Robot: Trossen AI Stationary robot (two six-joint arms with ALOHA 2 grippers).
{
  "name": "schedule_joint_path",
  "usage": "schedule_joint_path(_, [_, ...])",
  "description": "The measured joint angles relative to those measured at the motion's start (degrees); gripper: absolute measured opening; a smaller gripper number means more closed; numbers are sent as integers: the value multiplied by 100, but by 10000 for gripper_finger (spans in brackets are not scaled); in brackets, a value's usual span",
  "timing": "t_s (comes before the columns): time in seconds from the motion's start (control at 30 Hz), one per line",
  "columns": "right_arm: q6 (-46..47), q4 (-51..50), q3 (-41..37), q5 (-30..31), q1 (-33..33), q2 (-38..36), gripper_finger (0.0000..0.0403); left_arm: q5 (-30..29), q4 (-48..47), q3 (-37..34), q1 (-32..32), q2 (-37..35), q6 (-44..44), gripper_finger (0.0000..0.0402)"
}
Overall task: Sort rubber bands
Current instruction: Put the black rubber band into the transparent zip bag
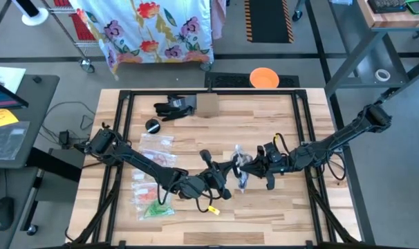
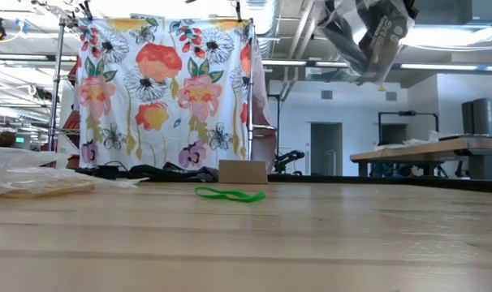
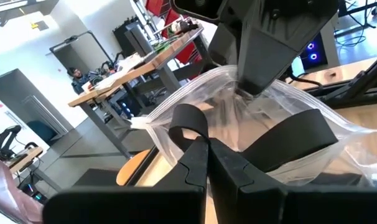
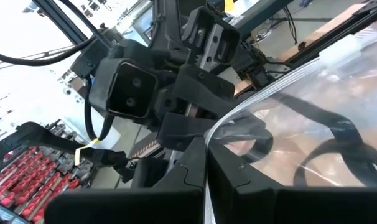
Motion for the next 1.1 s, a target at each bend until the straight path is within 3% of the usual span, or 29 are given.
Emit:
schedule_joint_path(0.2, [0, 2, 0, 0, 2, 0, 0, 89, -252, 0, 22, 0, -267, 0])
schedule_joint_path(0.4, [0, 0, 0, -2, 2, 0, 0, 1002, -405, 8, 114, 0, -586, 0])
schedule_joint_path(0.57, [0, 0, 0, -2, 2, 0, 0, 1230, -1695, 572, 232, 0, -1213, 0])
schedule_joint_path(0.73, [0, -17, 0, -2, 2, 0, 0, 2019, -3136, 1262, 460, 0, -1851, 0])
schedule_joint_path(0.87, [0, -17, 0, -2, 2, 0, 0, 2327, -3477, 1502, 604, 0, -1784, 0])
schedule_joint_path(1.1, [0, -20, 0, -2, 7, 0, 0, 3379, -3503, 1606, 1006, -2, -1757, 0])
